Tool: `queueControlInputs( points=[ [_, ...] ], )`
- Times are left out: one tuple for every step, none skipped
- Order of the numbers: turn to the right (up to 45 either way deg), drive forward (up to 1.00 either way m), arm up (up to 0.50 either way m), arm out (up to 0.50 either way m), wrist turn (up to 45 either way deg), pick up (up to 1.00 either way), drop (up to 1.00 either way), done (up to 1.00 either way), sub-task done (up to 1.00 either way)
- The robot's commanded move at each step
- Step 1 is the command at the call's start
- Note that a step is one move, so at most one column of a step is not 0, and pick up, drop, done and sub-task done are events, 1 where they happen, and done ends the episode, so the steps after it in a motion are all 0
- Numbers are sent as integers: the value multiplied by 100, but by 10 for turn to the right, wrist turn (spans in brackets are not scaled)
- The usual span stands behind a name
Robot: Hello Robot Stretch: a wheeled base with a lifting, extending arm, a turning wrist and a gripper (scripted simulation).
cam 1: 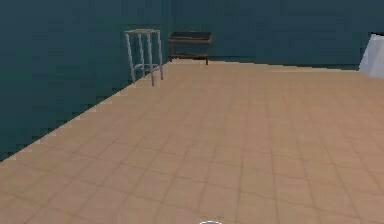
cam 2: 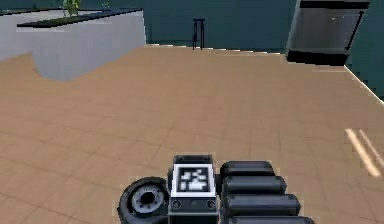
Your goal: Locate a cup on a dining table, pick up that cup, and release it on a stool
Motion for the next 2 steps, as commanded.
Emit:
queueControlInputs(
  points=[
    [0,100,0,0,0,0,0,0,0],
    [0,100,0,0,0,0,0,0,0]
  ],
)
